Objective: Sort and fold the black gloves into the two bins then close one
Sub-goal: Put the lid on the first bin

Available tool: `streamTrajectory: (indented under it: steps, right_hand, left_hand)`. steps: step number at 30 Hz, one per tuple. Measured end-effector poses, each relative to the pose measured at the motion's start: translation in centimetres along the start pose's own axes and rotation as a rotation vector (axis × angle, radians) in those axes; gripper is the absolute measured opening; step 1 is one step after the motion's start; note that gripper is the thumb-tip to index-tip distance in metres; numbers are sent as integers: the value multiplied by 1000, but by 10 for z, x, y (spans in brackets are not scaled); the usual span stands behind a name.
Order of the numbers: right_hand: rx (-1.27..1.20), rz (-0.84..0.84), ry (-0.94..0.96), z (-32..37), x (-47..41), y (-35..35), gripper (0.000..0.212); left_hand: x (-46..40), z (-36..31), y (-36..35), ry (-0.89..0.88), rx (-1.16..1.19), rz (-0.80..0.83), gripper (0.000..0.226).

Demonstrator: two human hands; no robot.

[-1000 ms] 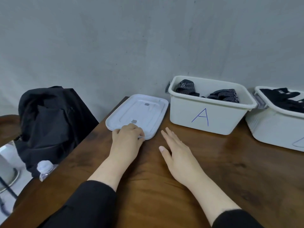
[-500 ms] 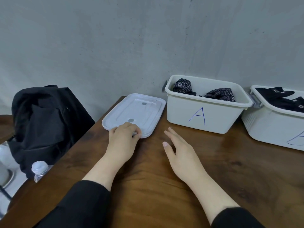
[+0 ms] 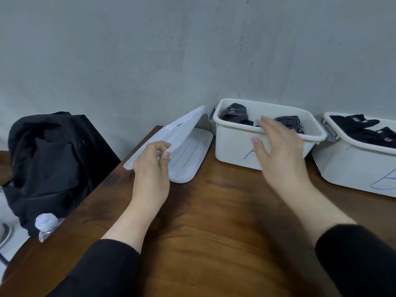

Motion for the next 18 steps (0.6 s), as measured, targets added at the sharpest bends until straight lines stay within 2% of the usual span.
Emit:
streamTrajectory:
  steps: [2, 5, 11, 14, 18]
  right_hand:
    - [166, 92, -46, -32, -23, 1, 39]
    - [308, 245, -61, -62, -33, -8, 28]
    - [227, 196, 12, -59, -32, 0, 15]
    - [189, 193, 31, -53, -19, 8, 16]
    - [158, 210, 61, -34, 7, 29, 17]
  left_hand:
    - [1, -7, 7, 4, 56, -27, 20]
    - [1, -12, 19, 26, 150, -78, 10]
    - [-12, -53, 52, -54, 197, -163, 10]
    - [-25, -88, 66, -145, 169, -123, 9]
    - [-37, -131, 80, -176, 256, -102, 22]
Point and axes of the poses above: each hand's wrist, its own x-axis away from the middle knuckle, its own y-axis out of the back of the hand, z = x × y, the point moved 10 cm from there along -x, towards the middle knuckle, and after that the axes turned 1 degree about -z, right-handed, at the moved point
